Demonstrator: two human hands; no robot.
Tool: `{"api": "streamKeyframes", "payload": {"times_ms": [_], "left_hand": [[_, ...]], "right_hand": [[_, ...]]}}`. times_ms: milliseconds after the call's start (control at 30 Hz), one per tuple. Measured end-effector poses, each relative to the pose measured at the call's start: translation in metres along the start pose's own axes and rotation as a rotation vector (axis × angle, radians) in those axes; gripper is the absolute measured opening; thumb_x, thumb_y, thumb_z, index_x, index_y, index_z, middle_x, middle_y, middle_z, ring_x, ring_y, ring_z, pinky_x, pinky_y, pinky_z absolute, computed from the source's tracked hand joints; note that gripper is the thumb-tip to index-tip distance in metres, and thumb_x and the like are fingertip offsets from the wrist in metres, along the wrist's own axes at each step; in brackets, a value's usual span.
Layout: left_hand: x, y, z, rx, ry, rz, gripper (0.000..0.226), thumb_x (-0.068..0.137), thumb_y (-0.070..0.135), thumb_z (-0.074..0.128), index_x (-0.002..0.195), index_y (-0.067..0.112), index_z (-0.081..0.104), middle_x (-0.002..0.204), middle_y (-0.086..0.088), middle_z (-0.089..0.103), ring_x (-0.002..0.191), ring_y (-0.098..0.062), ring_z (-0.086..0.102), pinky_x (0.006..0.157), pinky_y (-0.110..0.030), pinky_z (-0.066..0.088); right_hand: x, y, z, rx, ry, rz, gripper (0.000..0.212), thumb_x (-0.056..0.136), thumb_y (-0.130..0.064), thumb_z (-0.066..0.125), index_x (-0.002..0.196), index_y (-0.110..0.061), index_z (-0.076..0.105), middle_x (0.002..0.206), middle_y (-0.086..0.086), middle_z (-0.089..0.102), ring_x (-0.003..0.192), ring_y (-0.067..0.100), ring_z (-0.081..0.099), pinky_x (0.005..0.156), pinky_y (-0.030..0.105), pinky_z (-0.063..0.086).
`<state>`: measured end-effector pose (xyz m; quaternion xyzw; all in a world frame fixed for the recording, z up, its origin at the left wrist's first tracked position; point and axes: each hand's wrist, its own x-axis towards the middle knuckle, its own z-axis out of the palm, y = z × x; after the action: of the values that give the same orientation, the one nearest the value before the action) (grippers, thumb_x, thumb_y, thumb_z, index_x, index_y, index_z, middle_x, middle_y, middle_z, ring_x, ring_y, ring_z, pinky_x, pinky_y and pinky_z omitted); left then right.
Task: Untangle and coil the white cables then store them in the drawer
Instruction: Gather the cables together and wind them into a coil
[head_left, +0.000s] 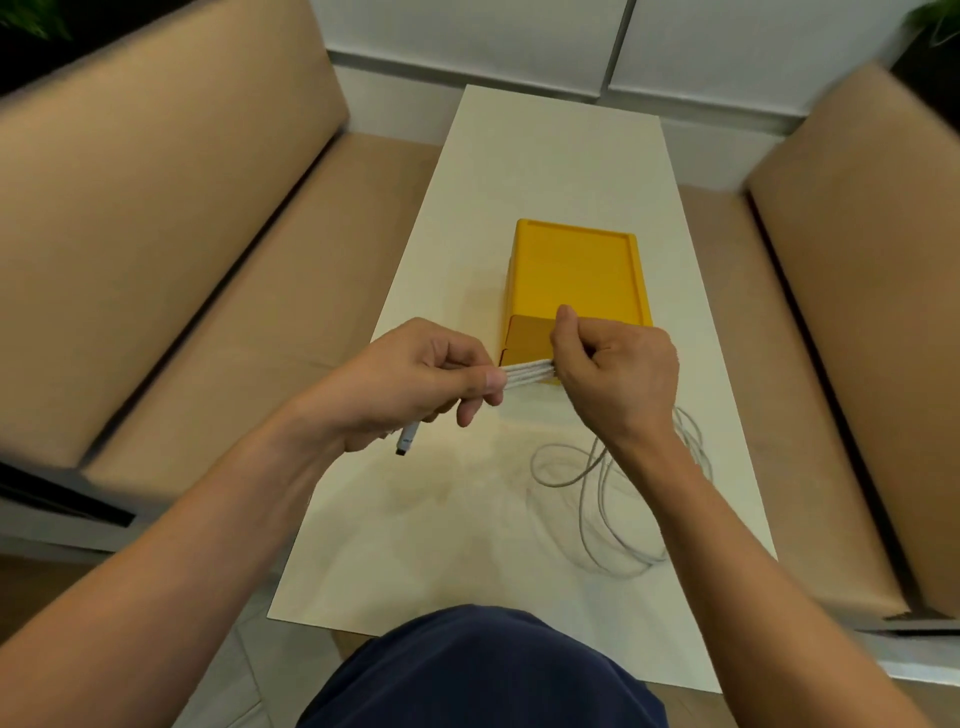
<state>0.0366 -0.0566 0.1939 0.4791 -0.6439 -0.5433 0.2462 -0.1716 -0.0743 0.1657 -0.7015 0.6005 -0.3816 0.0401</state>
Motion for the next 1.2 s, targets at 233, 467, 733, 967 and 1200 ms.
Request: {"api": "streamKeyframes", "payload": {"times_ms": [233, 467, 733, 967, 1200], "left_hand": [[-0.005, 0.004, 0.009, 0.051, 0.027, 0.047, 0.022, 0.099, 0.026, 0.065, 0.08, 0.018, 0.075, 0.059, 0.002, 0.063, 0.055, -0.02, 0.035, 0.051, -0.027, 0.03], [-0.008, 0.002, -0.006, 0.092, 0.054, 0.008, 0.022, 0.099, 0.023, 0.065, 0.08, 0.02, 0.075, 0.058, 0.002, 0.063, 0.05, -0.014, 0.031, 0.049, -0.027, 0.027], [-0.008, 0.009, -0.004, 0.178, -0.021, 0.027, 0.02, 0.098, 0.024, 0.066, 0.081, 0.02, 0.075, 0.059, 0.0, 0.063, 0.052, -0.021, 0.038, 0.044, -0.03, 0.033], [-0.007, 0.007, -0.015, 0.155, -0.015, 0.089, 0.018, 0.099, 0.025, 0.068, 0.083, 0.02, 0.076, 0.06, -0.003, 0.065, 0.053, -0.026, 0.03, 0.05, -0.04, 0.031], [-0.007, 0.009, -0.018, 0.124, 0.046, 0.125, 0.019, 0.1, 0.023, 0.067, 0.083, 0.019, 0.076, 0.059, -0.001, 0.064, 0.052, -0.025, 0.028, 0.049, -0.03, 0.027]], "right_hand": [[-0.002, 0.012, 0.015, 0.11, 0.024, -0.027, 0.059, 0.103, -0.036, 0.053, 0.051, -0.024, 0.03, 0.043, -0.007, 0.029, 0.042, 0.016, 0.031, 0.045, 0.032, 0.025], [0.011, 0.032, -0.038, 0.667, -0.749, 0.156, 0.038, 0.098, -0.037, 0.064, 0.084, -0.003, 0.073, 0.074, 0.008, 0.07, 0.068, 0.02, 0.064, 0.068, 0.035, 0.048], [0.019, 0.031, -0.058, 0.567, -0.946, 0.156, 0.013, 0.092, -0.007, 0.072, 0.104, -0.008, 0.065, 0.096, 0.007, 0.08, 0.097, 0.022, 0.077, 0.094, 0.043, 0.058], [0.012, 0.021, -0.064, 0.512, -1.012, 0.145, 0.032, 0.092, -0.038, 0.063, 0.112, -0.018, 0.076, 0.104, 0.0, 0.079, 0.099, 0.015, 0.075, 0.085, 0.037, 0.058], [-0.004, 0.008, -0.051, 0.604, -0.995, 0.214, 0.028, 0.102, -0.03, 0.056, 0.108, -0.011, 0.075, 0.078, 0.007, 0.071, 0.076, 0.016, 0.067, 0.077, 0.025, 0.05]]}}
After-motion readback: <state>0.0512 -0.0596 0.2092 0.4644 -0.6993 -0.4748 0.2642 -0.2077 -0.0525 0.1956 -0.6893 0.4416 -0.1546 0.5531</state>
